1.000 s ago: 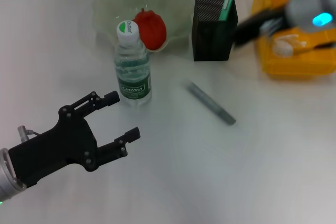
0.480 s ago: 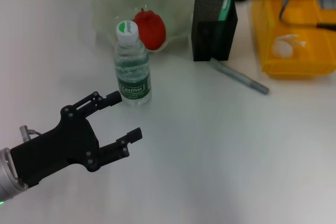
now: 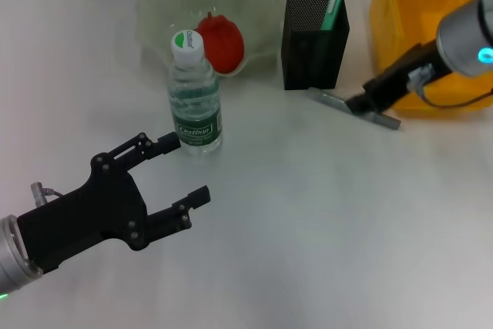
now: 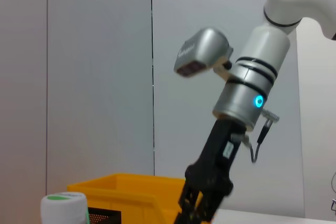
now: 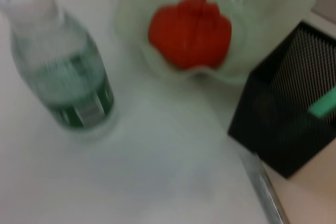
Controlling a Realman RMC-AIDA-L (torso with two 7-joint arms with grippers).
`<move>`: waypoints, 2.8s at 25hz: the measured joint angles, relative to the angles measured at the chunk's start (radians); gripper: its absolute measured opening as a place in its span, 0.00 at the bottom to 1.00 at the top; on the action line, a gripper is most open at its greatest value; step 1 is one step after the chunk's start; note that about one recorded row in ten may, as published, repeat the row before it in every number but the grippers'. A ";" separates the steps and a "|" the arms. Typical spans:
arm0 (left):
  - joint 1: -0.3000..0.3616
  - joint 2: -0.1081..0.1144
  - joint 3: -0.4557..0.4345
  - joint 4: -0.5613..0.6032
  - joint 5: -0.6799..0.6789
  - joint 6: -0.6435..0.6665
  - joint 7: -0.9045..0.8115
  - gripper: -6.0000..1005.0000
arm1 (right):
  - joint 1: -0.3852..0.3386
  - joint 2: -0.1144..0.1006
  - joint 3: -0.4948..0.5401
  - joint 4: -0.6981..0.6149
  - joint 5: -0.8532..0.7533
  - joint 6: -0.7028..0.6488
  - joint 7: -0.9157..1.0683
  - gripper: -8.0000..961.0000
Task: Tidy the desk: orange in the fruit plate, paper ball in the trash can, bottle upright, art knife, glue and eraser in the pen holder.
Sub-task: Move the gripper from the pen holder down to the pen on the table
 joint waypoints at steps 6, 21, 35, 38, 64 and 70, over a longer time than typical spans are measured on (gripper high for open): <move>0.000 0.000 0.001 -0.002 0.000 -0.002 0.000 0.78 | 0.030 0.003 -0.105 0.072 -0.115 0.081 -0.035 0.37; -0.005 0.000 0.001 -0.009 0.000 -0.004 0.001 0.78 | 0.151 0.007 -0.230 0.314 -0.187 0.276 0.027 0.37; 0.001 -0.003 0.001 -0.012 0.000 -0.008 0.016 0.78 | 0.247 0.011 -0.246 0.497 -0.186 0.369 0.058 0.35; 0.002 -0.003 0.001 -0.012 0.000 -0.008 0.017 0.78 | 0.251 0.012 -0.246 0.513 -0.184 0.389 0.059 0.35; 0.004 -0.004 0.000 -0.012 0.000 -0.007 0.028 0.78 | 0.322 0.012 -0.240 0.710 -0.136 0.482 0.060 0.24; 0.003 -0.004 0.000 -0.012 0.000 -0.008 0.028 0.78 | 0.331 0.012 -0.238 0.716 -0.136 0.467 0.060 0.19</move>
